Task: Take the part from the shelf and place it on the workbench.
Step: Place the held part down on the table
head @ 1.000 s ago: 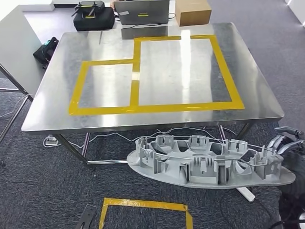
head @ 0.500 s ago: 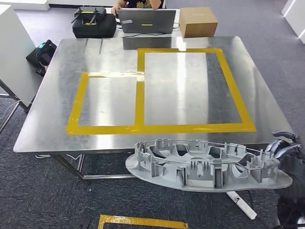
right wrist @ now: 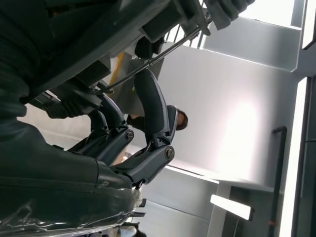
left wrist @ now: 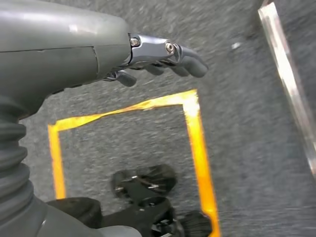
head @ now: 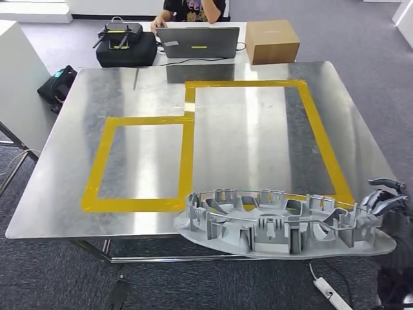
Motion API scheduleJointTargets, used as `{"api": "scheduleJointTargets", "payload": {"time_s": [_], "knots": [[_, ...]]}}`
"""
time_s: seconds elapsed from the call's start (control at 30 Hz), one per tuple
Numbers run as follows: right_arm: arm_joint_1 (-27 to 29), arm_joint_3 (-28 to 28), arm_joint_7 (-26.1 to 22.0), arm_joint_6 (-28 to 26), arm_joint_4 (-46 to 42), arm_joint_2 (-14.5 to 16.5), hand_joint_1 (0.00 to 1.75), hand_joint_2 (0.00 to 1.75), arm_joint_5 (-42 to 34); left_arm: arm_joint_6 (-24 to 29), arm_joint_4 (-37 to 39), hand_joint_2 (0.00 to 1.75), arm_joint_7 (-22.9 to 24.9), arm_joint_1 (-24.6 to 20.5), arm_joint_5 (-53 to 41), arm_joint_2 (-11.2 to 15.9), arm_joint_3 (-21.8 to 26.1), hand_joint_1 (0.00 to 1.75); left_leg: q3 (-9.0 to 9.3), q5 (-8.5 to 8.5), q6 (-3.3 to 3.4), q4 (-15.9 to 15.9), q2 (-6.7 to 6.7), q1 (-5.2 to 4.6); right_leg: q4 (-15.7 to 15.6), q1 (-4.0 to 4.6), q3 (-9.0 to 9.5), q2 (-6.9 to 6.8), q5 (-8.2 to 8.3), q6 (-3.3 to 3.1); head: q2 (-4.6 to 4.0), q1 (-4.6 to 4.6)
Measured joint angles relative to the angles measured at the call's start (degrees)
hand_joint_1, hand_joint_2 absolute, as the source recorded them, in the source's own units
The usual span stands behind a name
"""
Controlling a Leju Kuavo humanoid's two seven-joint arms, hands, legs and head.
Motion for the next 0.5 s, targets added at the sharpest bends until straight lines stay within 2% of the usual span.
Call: {"api": "scheduleJointTargets", "payload": {"time_s": [0.07, 0.1, 0.13, 0.17, 0.2, 0.27, 0.3, 0.33, 0.37, 0.4, 0.5], "knots": [[0.0, 0.0, 0.0, -1.0, 0.0, 0.0, 1.75, 1.75, 1.0, 0.0, 0.0, 1.75, -0.4, -0.1, 0.3, 0.0, 0.1, 0.0, -4.7, -2.66, -0.7, 6.6, 0.19, 0.4, -0.5, -0.27, 0.76, -0.02, -0.55, -0.1, -0.01, -0.31], [0.0, 0.0, 0.0, -1.2, 0.1, 0.0, 1.75, 1.75, 1.2, 0.0, 0.0, 1.75, -0.5, 0.0, 0.4, 0.1, 0.2, 0.0, -6.79, -4.26, -1.04, 8.7, 0.22, 0.66, -0.6, -0.43, 1.16, -0.01, -0.92, -0.09, -0.01, -0.32], [0.0, 0.0, 0.0, -1.4, 0.2, 0.0, 1.75, 1.75, 1.4, 0.0, 0.0, 1.75, -0.5, 0.1, 0.5, 0.2, 0.3, 0.0, -8.15, -4.99, -1.36, 9.4, 0.26, 0.9, -0.6, -0.61, 1.64, 0.03, -1.36, -0.03, -0.01, -0.34], [0.0, 0.0, 0.0, -1.6, 0.3, 0.0, 1.75, 1.75, 1.5, 0.0, 0.0, 1.75, -0.6, 0.2, 0.6, 0.3, 0.3, 0.0, -8.63, -4.19, -1.71, 8.3, 0.31, 1.14, -0.6, -0.81, 2.21, 0.06, -1.82, 0.09, -0.01, -0.35], [0.0, 0.0, 0.0, -1.8, 0.4, 0.0, 1.75, 1.75, 1.5, 0.0, 0.0, 1.75, -0.6, 0.3, 0.7, 0.4, 0.4, 0.0, -8.25, -1.84, -2.0, 5.6, 0.37, 1.39, -0.6, -1.02, 2.82, 0.09, -2.28, 0.29, -0.01, -0.35], [0.0, 0.0, -0.2, -2.5, 0.6, 0.0, 1.75, 1.75, 2.2, -0.2, 0.0, 1.75, -0.8, 0.3, 0.9, 0.6, 0.6, 0.0, -6.43, 3.9, -2.41, -1.8, 0.68, 1.88, -0.4, -1.25, 3.75, 0.12, -3.16, 0.97, -0.01, -0.51], [0.1, 0.0, -0.4, -3.2, 0.7, 0.0, 1.75, 1.75, 2.8, -0.3, 0.0, 1.75, -1.0, 0.3, 1.1, 0.7, 0.8, 0.0, -5.81, 5.44, -2.39, -4.3, 0.91, 2.0, -0.4, -1.24, 4.01, 0.15, -3.58, 1.4, -0.01, -0.57], [0.2, 0.0, -0.6, -4.1, 0.8, 0.0, 1.75, 1.75, 3.8, -0.5, 0.0, 1.75, -1.1, 0.3, 1.1, 0.7, 0.9, 0.0, -5.51, 6.31, -2.2, -5.7, 1.08, 2.05, -0.4, -1.18, 4.03, 0.18, -3.97, 1.86, -0.01, -0.64], [0.3, 0.0, -0.7, -5.1, 0.9, 0.0, 1.75, 1.75, 4.8, -0.6, 0.0, 1.75, -1.3, 0.3, 1.2, 0.8, 1.0, 0.0, -5.53, 6.62, -2.07, -6.0, 1.19, 2.1, -0.3, -1.13, 4.05, 0.17, -4.4, 2.07, -0.01, -0.68], [0.6, 0.1, -0.8, -6.1, 1.0, 0.0, 1.75, 1.75, 5.8, -0.6, 0.0, 1.75, -1.4, 0.4, 1.1, 0.9, 1.1, 0.0, -5.55, 7.02, -1.93, -5.9, 1.13, 2.1, -0.5, -1.1, 3.99, 0.11, -4.67, 1.64, -0.01, -0.58], [1.2, 0.2, -0.7, -8.5, 1.5, -0.1, 1.75, 1.75, 7.7, -0.7, 0.0, 1.75, -1.5, 0.4, 0.9, 1.1, 1.3, 0.0, -5.54, 7.63, -1.54, -6.0, 0.87, 1.98, -0.7, -1.02, 4.16, -0.05, -4.6, -0.87, -0.01, -0.47]]}}
